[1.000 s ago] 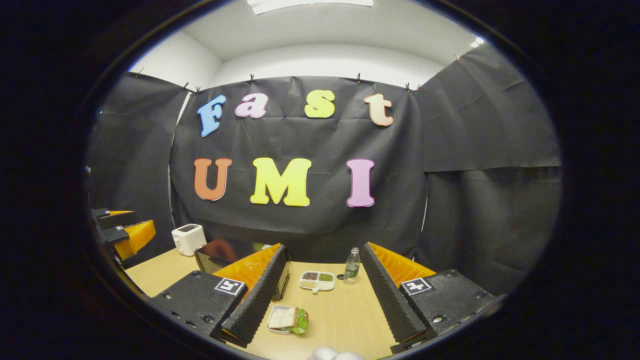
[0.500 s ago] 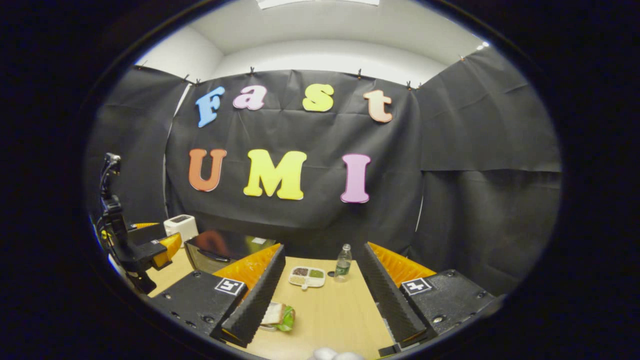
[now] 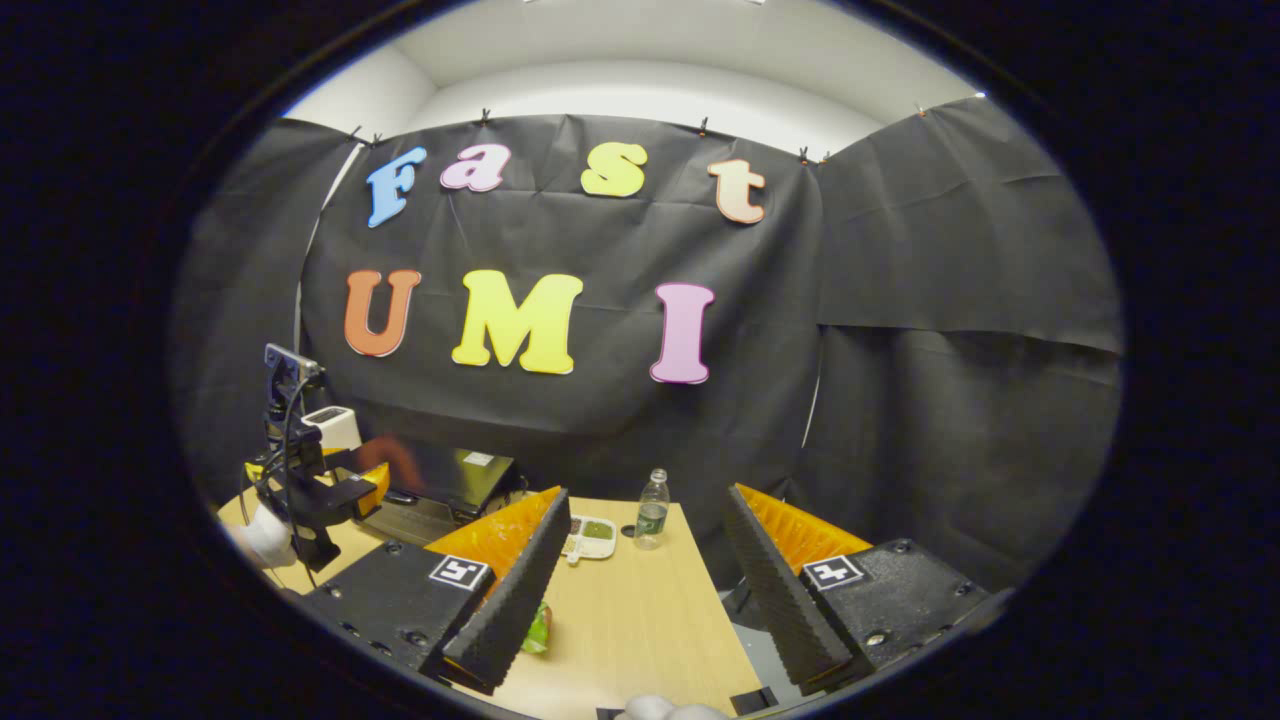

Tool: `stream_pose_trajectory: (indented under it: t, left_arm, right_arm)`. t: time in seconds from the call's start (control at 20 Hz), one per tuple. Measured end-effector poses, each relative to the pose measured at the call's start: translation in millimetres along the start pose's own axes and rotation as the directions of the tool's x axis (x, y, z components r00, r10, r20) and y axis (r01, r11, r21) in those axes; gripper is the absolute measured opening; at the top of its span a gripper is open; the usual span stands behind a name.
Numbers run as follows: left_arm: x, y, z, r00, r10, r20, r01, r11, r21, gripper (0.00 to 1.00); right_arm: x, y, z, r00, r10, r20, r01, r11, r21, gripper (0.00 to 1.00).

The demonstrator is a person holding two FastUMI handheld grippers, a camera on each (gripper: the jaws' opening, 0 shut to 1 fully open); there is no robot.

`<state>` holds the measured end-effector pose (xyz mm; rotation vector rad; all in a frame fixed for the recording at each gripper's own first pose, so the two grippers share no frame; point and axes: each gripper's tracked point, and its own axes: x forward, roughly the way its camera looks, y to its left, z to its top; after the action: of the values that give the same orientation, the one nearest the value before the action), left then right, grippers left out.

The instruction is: Open the electric oven with the left hand, put the food in, and close the electric oven.

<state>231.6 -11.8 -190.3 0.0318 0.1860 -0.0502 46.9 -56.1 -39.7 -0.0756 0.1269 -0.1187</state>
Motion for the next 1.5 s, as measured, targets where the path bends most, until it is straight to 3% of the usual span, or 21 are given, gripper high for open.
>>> stream_pose_trajectory:
  t: [0.05, 0.55, 1.05, 1.5]
  left_arm:
    - [4.6, 1.5, -5.7, 1.000, 0.007, -0.017, -0.007, 1.000, 0.002, 0.95]
    - [30.5, 14.3, -50.1, 0.992, 0.025, -0.123, -0.027, 1.000, -0.016, 0.98]
    - [-22.9, 12.3, -72.1, 0.991, 0.030, -0.129, -0.034, 0.999, -0.027, 0.98]
    - [-83.1, 6.6, -137.0, 0.970, 0.031, -0.242, -0.039, 0.999, -0.026, 0.98]
  right_arm:
    - [2.2, -0.1, -1.9, 1.000, -0.003, -0.007, 0.003, 1.000, -0.001, 0.99]
    - [19.3, 19.2, -11.8, 0.998, 0.036, -0.043, -0.034, 0.999, 0.027, 0.96]
    - [15.6, 30.3, -20.2, 0.996, 0.078, -0.047, -0.077, 0.997, 0.025, 0.96]
    - [-5.9, 40.9, -37.0, 0.991, 0.121, -0.063, -0.121, 0.993, 0.005, 0.96]
